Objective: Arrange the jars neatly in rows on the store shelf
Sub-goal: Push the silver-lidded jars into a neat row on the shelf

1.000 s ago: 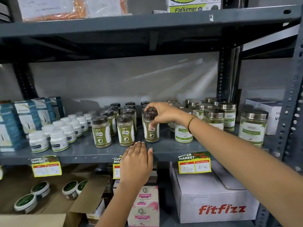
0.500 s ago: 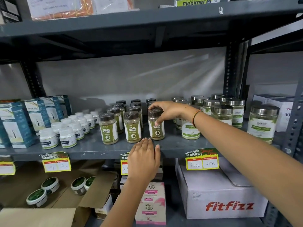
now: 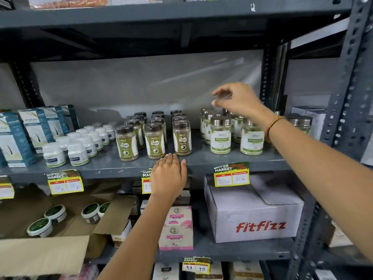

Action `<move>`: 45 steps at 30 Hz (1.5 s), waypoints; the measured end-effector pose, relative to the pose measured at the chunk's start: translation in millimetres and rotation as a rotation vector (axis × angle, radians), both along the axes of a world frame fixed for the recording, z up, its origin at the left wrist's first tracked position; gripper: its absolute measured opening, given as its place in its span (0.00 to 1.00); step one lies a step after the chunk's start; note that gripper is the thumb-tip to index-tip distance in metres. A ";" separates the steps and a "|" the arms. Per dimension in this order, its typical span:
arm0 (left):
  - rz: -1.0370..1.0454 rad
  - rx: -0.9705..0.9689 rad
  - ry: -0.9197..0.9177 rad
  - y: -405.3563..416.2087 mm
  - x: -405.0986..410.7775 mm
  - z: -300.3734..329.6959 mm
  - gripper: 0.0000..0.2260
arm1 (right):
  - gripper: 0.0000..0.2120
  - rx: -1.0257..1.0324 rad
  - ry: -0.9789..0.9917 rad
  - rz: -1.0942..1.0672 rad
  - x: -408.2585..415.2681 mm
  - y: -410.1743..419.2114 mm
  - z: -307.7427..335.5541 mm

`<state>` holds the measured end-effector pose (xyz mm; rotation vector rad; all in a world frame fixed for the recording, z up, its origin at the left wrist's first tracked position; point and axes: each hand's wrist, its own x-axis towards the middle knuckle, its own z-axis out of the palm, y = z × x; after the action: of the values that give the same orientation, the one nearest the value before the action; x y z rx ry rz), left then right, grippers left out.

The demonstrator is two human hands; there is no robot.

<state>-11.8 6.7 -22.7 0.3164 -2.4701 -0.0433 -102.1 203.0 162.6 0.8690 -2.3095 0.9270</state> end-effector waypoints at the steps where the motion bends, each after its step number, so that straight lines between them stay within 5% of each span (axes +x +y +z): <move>1: -0.002 0.005 -0.001 0.2 0.4 0.3 0.25 | 0.14 0.007 0.028 -0.048 1.1 13.4 1.9; 10: -0.013 0.027 -0.003 0.8 0.2 0.2 0.25 | 0.20 0.560 0.032 -0.650 -9.8 111.5 -8.2; 16: -0.018 0.030 0.009 0.5 0.0 -0.7 0.23 | 0.25 0.793 -0.149 -0.791 -24.2 126.9 -15.7; 25: -0.019 0.019 0.027 0.9 -0.7 -1.8 0.25 | 0.17 0.709 -0.192 -0.749 -40.5 132.6 -18.3; 45: -0.006 0.027 0.020 2.5 1.1 -0.3 0.26 | 0.31 0.476 -0.268 -0.476 -65.4 146.7 -19.5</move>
<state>-10.8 9.2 -23.0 0.3188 -2.4521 -0.0816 -167.6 349.7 143.2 0.3338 -2.8502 0.3037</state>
